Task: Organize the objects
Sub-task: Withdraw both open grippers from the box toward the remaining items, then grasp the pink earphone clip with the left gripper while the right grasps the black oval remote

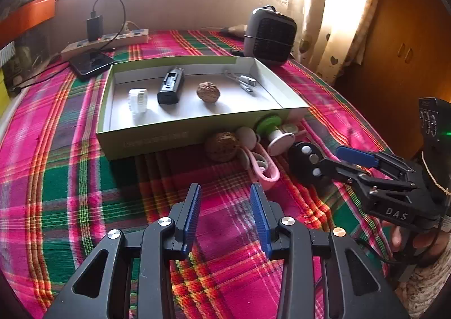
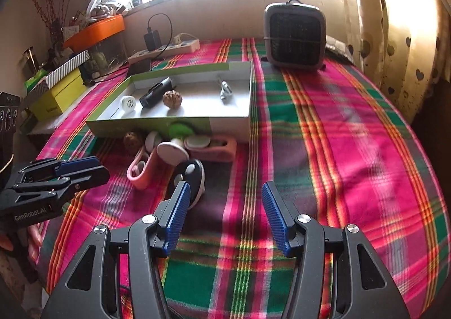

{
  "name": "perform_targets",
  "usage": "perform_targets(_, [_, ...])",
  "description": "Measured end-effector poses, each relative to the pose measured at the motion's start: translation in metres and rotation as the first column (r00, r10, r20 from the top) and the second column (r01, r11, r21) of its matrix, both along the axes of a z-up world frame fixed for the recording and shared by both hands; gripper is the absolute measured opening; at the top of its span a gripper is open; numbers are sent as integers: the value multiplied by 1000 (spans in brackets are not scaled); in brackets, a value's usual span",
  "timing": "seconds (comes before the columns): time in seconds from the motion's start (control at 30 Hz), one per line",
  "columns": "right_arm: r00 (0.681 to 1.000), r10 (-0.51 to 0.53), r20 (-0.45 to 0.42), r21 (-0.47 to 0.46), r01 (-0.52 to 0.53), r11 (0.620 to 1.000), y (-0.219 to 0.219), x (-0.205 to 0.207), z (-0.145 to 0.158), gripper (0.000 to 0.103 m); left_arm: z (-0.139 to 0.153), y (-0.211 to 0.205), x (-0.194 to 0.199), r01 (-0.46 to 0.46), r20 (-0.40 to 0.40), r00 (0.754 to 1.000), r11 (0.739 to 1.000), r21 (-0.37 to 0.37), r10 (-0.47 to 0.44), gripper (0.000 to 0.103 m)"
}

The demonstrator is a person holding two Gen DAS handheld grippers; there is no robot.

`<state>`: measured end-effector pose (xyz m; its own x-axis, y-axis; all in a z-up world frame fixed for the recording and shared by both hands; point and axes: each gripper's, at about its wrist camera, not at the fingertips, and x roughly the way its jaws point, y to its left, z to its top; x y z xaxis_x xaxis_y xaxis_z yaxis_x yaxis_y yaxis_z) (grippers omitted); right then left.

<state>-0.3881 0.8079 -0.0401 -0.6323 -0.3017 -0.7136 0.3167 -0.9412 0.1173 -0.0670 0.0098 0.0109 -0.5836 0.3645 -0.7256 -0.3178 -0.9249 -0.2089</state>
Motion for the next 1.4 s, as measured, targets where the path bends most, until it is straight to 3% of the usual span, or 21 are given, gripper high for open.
perform_targets(0.47, [996,70,62,-4,-69,998,-23,-10,-9,54,-4,4,4,27,21,999,1000,8,-27,34])
perform_targets(1.03, [998,29,63,58,-33,998,-27,-21,-9,54,-5,10,2,52,38,998,998,37,-54,34])
perform_targets(1.17, [998,25,63,58,-29,998,-22,-21,-8,45,-4,13,-1,54,43,997,998,45,-56,34])
perform_targets(1.3, [998,29,63,49,-33,998,-19,-20,-8,44,-3,16,-2,57,43,997,997,43,-59,34])
perform_targets(1.4, [998,33,62,43,-36,998,-18,-20,-8,35,-1,20,-4,59,37,997,998,37,-61,34])
